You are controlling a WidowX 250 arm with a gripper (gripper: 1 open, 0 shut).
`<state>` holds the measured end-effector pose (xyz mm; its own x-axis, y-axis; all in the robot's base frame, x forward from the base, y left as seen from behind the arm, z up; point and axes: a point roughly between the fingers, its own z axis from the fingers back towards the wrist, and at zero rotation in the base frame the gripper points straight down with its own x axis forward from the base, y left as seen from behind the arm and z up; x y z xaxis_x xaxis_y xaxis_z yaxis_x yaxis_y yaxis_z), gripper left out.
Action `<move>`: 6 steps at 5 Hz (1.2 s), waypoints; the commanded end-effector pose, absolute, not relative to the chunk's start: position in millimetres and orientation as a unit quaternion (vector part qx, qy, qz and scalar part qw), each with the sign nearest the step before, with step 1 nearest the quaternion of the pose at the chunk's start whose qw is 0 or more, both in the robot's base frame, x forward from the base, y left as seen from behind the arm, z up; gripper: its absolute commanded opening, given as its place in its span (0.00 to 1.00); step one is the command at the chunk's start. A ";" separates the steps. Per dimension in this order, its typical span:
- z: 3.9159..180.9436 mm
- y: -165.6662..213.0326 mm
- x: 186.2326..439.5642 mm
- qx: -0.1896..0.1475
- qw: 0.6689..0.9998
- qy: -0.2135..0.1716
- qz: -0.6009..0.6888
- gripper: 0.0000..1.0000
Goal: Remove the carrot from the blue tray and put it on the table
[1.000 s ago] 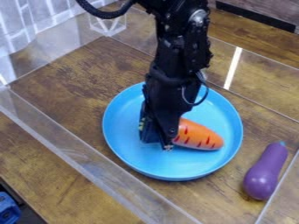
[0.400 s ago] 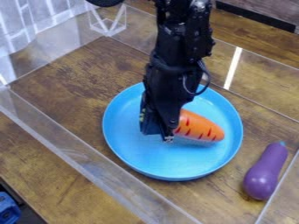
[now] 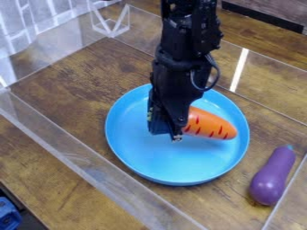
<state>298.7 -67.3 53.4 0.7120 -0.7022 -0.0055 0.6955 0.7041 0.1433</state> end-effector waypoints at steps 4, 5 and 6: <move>73.0 -79.8 297.9 0.059 0.913 -0.074 -0.397 0.00; 80.1 -76.1 298.7 0.063 0.911 -0.073 -0.400 0.00; 88.3 -71.8 300.0 0.069 0.910 -0.072 -0.403 0.00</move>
